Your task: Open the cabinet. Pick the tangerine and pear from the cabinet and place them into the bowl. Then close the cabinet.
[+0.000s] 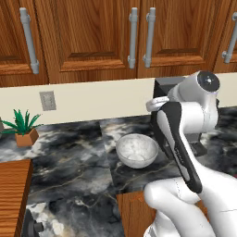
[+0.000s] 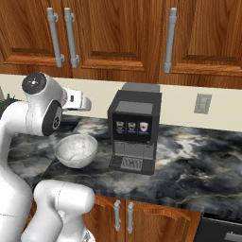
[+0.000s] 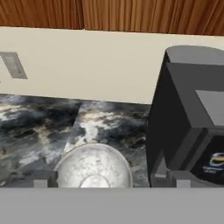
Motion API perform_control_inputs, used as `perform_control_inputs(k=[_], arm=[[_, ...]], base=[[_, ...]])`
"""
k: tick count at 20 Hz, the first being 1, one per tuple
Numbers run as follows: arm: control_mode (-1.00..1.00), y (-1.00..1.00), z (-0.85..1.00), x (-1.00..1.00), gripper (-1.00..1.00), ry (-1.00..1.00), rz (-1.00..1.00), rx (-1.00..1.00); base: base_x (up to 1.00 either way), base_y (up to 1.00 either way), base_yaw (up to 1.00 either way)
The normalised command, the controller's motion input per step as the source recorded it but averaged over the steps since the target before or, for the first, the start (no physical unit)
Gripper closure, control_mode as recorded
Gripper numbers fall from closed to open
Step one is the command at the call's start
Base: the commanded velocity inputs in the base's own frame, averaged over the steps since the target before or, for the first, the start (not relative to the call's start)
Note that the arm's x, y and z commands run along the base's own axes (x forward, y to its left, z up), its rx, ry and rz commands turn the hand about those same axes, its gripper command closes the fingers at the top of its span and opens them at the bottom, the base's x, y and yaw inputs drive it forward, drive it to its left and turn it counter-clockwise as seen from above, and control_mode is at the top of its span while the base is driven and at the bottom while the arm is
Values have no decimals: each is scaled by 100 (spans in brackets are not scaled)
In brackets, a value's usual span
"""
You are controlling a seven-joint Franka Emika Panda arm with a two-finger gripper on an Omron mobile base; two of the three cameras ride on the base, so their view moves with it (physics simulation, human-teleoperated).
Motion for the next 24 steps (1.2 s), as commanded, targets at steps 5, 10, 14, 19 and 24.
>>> perform_control_inputs(k=[5, 10, 14, 19, 24], arm=[[-100, 0, 30, -47, -100, -36, 0, -3], [-100, 0, 35, -39, -100, -34, 0, -2], [-100, 0, 35, -31, -100, -31, 0, -2], [-100, 1, 38, -4, -100, -21, 0, -4], [-100, 0, 42, -2, -100, -17, 0, -2]], base=[[0, 0, 0], [0, 0, 0], [0, 0, 0], [0, 0, 0], [0, 0, 0]])
